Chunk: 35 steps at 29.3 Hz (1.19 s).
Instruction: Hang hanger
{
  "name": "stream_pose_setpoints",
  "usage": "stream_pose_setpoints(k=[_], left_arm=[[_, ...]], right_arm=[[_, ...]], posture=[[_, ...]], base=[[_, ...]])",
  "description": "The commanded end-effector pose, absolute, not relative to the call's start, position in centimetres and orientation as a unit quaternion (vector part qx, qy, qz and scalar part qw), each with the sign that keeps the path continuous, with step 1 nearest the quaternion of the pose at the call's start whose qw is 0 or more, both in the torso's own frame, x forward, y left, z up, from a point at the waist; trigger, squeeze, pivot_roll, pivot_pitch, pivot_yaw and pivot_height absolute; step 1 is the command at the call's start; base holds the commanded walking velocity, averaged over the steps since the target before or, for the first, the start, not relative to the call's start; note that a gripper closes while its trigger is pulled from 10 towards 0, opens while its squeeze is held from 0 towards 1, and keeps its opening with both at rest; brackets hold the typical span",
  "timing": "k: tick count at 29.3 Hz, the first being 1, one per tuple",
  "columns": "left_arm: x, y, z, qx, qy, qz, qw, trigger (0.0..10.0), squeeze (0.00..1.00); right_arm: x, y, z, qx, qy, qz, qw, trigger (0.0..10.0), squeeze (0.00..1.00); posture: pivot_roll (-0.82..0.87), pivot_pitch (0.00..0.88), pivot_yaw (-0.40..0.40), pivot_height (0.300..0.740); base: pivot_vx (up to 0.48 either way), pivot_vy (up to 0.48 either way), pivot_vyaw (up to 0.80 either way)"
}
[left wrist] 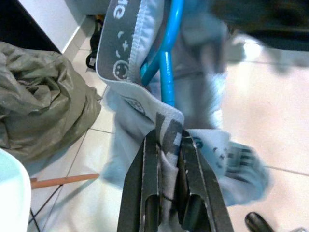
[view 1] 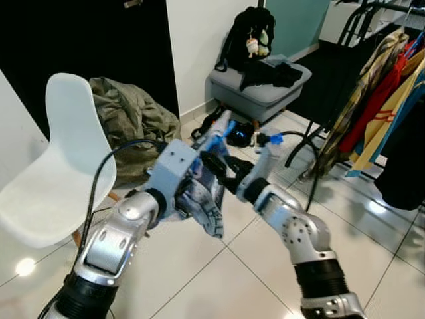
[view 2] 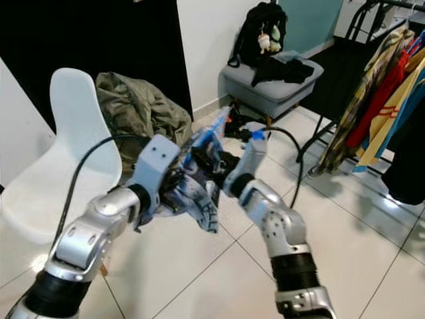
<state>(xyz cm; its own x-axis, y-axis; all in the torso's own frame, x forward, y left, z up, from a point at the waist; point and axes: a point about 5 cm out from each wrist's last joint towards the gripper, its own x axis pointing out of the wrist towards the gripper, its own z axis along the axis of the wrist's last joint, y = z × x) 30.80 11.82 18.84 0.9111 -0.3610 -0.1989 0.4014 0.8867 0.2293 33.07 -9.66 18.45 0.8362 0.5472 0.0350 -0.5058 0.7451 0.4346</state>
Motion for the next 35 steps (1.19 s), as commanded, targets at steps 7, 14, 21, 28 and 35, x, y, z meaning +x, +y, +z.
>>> stream_pose_setpoints(k=[7, 14, 21, 28, 35], left_arm=[[31.2, 13.7, 18.3, 0.099, 0.099, -0.158, 0.977, 0.0, 0.00], [31.2, 14.1, 19.1, 0.037, 0.080, -0.189, 0.978, 0.0, 0.00], [29.8, 14.4, 21.1, -0.059, 0.036, -0.304, 0.950, 0.0, 0.00], [28.6, 16.2, 22.7, -0.149, -0.005, -0.349, 0.925, 0.0, 0.00], [27.4, 16.7, 22.6, -0.164, -0.008, -0.399, 0.902, 0.0, 0.00]], right_arm=[[32.7, -11.6, 18.6, 0.180, 0.011, 0.255, 0.950, 10.0, 0.55], [33.1, -14.1, 19.3, 0.194, -0.021, 0.208, 0.958, 10.0, 0.00], [34.2, -16.8, 20.1, 0.168, -0.045, 0.155, 0.972, 10.0, 0.00], [34.5, -18.1, 20.6, 0.182, -0.059, 0.139, 0.972, 10.0, 0.00], [34.0, -17.6, 21.5, 0.269, -0.086, 0.178, 0.943, 10.0, 0.00]], posture=[[-0.03, 0.133, 0.037, 0.740], [-0.03, 0.134, 0.036, 0.740], [-0.02, 0.136, 0.034, 0.740], [-0.02, 0.138, 0.034, 0.740], [-0.03, 0.143, 0.036, 0.740]], base=[[0.000, 0.000, 0.00], [0.000, 0.000, 0.00], [0.000, 0.000, 0.00], [0.000, 0.000, 0.00], [0.000, 0.000, 0.00]])
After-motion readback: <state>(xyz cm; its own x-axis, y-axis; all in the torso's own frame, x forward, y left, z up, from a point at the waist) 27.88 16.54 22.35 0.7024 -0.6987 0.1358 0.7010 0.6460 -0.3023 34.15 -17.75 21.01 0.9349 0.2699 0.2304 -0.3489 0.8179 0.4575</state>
